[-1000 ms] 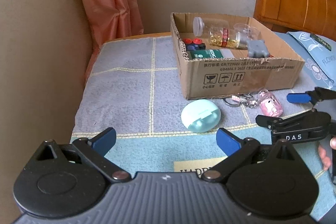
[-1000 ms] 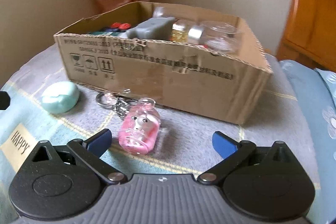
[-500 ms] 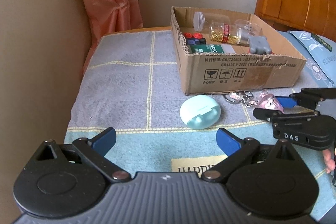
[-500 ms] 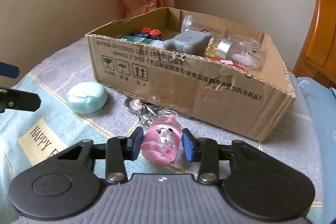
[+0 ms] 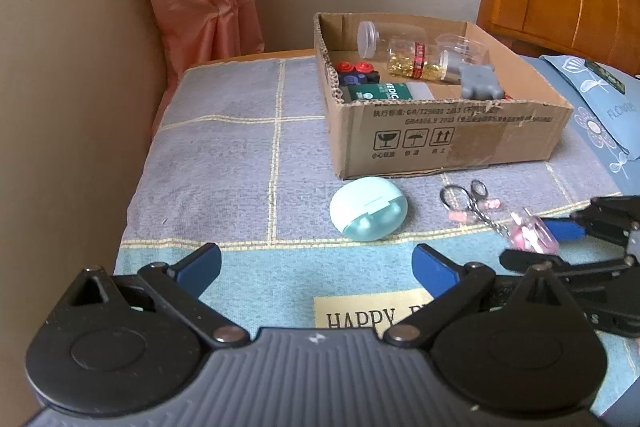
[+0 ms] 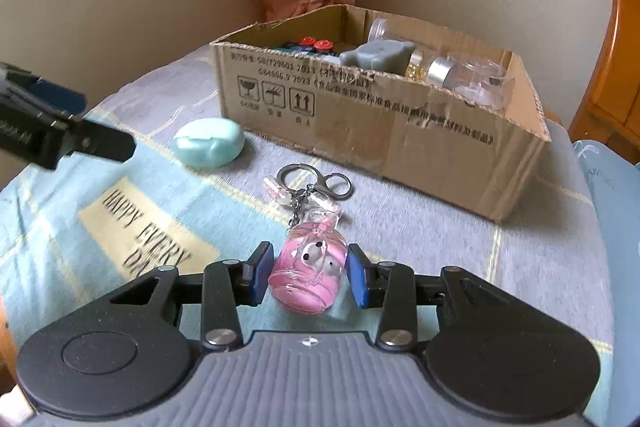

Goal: Organize rigid objects
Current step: 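Grasp the pink pig keychain bottle with the right tool while the left tool grasps the teal round case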

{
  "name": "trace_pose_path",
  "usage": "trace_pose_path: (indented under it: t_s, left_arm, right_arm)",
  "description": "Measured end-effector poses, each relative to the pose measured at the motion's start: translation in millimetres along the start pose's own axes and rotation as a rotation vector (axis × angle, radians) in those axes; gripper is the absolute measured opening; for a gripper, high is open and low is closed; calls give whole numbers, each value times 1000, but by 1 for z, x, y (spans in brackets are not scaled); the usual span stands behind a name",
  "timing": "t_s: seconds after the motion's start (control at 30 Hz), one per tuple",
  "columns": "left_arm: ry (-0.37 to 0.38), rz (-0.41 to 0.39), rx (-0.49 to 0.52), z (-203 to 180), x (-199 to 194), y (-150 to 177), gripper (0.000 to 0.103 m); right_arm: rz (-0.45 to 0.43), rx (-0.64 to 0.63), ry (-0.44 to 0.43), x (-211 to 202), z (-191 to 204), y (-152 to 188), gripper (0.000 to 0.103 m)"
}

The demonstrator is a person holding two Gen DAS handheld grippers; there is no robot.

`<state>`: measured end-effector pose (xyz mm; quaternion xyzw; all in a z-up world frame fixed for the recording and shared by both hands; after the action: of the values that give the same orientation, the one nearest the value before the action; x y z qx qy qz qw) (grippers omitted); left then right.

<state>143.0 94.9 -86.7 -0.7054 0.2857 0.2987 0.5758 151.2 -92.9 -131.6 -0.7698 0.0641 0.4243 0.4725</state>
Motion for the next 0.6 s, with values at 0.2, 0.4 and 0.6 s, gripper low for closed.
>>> trace_pose_path:
  t_s: [0.2, 0.4, 0.6]
  left_arm:
    - [1, 9, 19, -3, 3, 1, 101]
    - [3, 22, 50, -9, 12, 0, 101]
    - [30, 41, 64, -17, 24, -1, 101]
  right_arm:
    - [28, 24, 23, -15, -6, 14, 56]
    - [53, 79, 83, -23, -27, 29, 60]
    - [75, 167, 150, -20, -47, 37, 79]
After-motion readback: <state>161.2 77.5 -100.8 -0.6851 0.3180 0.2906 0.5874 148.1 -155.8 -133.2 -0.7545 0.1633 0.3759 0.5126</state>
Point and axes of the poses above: each gripper's, at about its wrist camera, not at the fingertips, and x roughly the way its jaws point, z to its left, y to its underside, the point moved 1 cm from there along x, roughly the way its jaws point, and after that the axes turned 15 degrees about -x, right-handed, at the moved point
